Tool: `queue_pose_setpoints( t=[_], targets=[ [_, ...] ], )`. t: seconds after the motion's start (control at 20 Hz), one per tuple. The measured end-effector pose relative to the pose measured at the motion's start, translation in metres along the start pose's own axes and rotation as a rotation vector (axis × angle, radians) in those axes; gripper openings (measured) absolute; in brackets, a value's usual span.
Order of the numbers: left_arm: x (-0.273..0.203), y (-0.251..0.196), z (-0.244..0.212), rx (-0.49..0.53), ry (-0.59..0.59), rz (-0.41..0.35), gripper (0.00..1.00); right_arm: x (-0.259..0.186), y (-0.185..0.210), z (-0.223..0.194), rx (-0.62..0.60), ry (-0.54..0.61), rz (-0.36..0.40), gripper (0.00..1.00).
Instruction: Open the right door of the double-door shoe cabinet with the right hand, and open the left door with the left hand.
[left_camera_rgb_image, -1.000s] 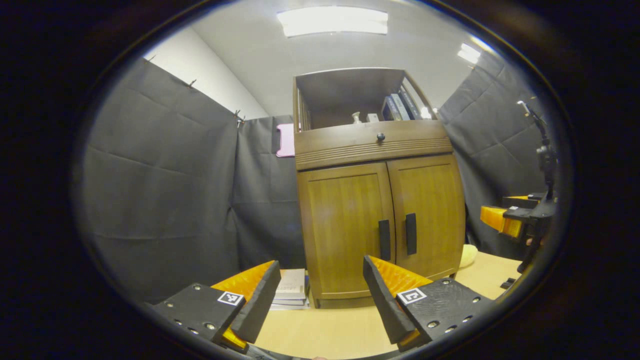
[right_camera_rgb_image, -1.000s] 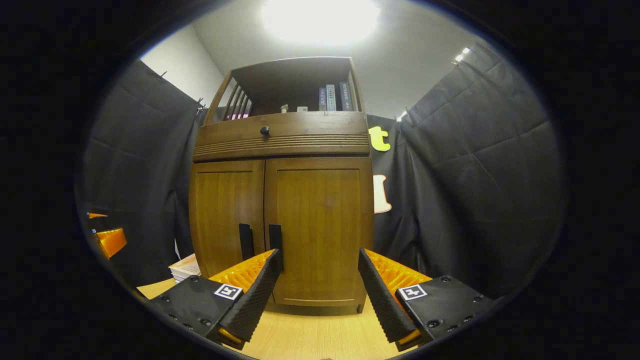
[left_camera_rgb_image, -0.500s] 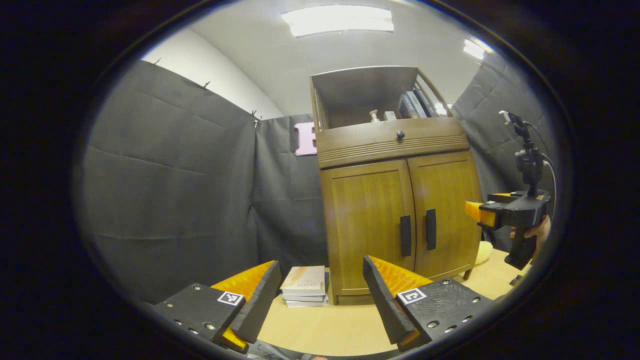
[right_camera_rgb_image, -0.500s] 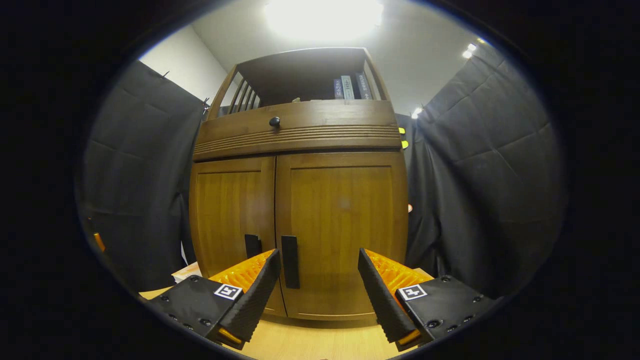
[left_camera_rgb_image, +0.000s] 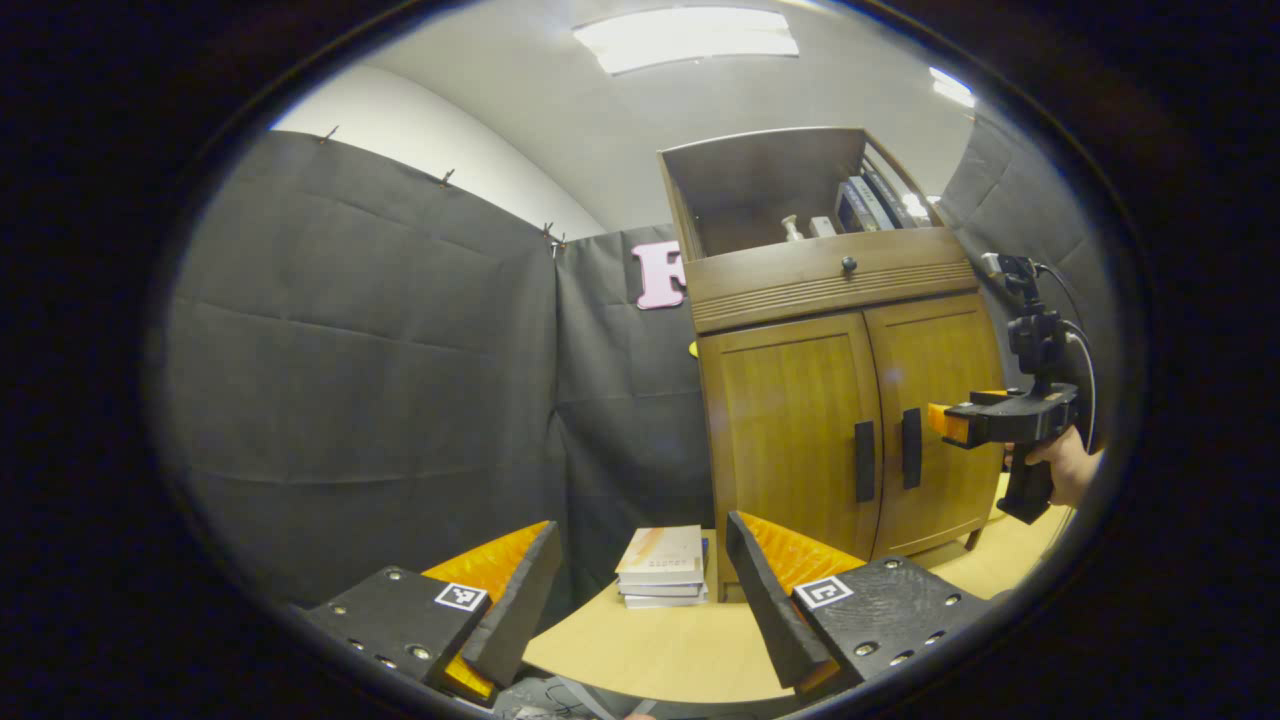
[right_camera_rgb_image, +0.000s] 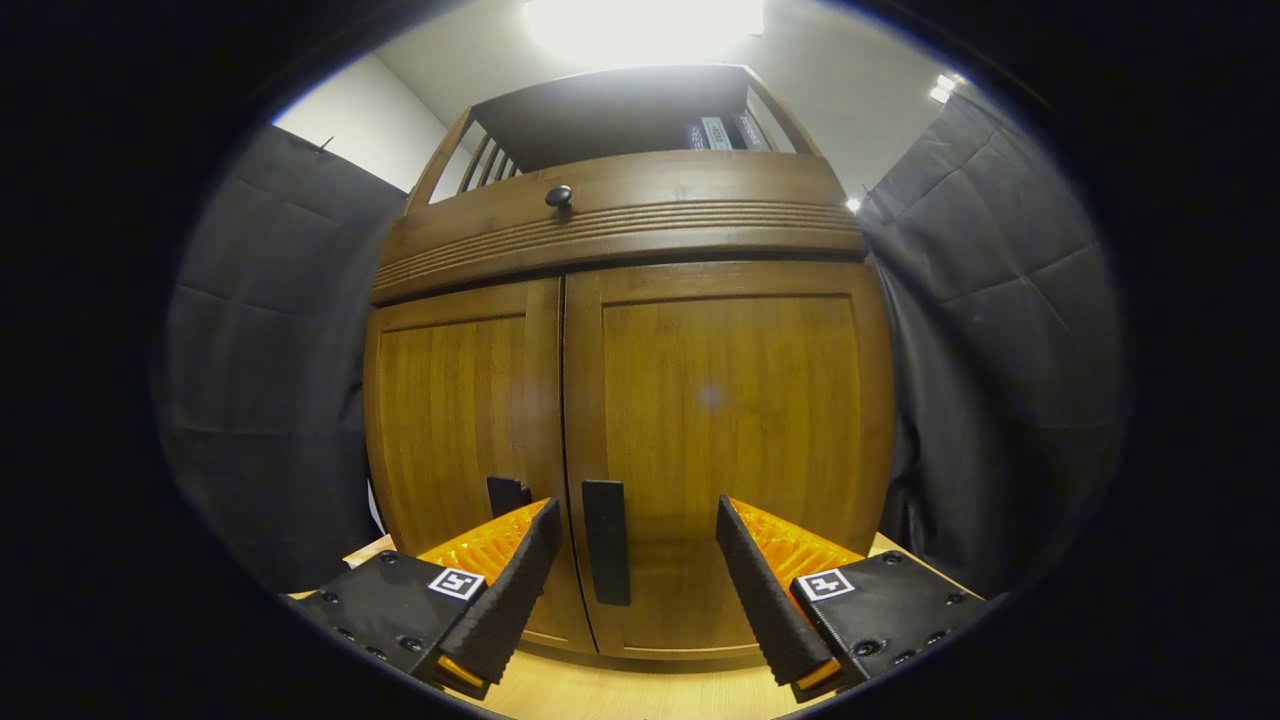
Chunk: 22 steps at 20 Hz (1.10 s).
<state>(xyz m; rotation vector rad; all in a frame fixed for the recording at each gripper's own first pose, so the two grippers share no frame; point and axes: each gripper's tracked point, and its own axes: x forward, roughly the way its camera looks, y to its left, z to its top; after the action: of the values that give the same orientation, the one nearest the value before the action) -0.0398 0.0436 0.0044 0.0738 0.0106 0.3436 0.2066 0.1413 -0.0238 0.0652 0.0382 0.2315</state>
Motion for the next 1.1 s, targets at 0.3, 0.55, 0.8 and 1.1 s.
queue_pose_setpoints(
  t=[0.3, 0.55, 0.8, 1.1],
  targets=[
    [-0.028, -0.002, 0.009, 0.013, 0.018, 0.032, 0.96, 0.037, 0.017, -0.020, 0.017, 0.055, 0.022, 0.96],
    [-0.050, -0.004, 0.017, 0.010, 0.029, 0.047, 0.95, 0.062, 0.027, -0.040, 0.016, 0.105, 0.023, 0.85],
    [-0.043, -0.004, 0.015, 0.013, 0.020, 0.064, 0.96, 0.075, 0.027, -0.047, 0.015, 0.117, -0.005, 0.34],
    [-0.044, -0.006, 0.016, 0.005, 0.018, 0.057, 0.96, 0.071, 0.022, -0.046, 0.021, 0.138, -0.017, 0.10]
  ],
)
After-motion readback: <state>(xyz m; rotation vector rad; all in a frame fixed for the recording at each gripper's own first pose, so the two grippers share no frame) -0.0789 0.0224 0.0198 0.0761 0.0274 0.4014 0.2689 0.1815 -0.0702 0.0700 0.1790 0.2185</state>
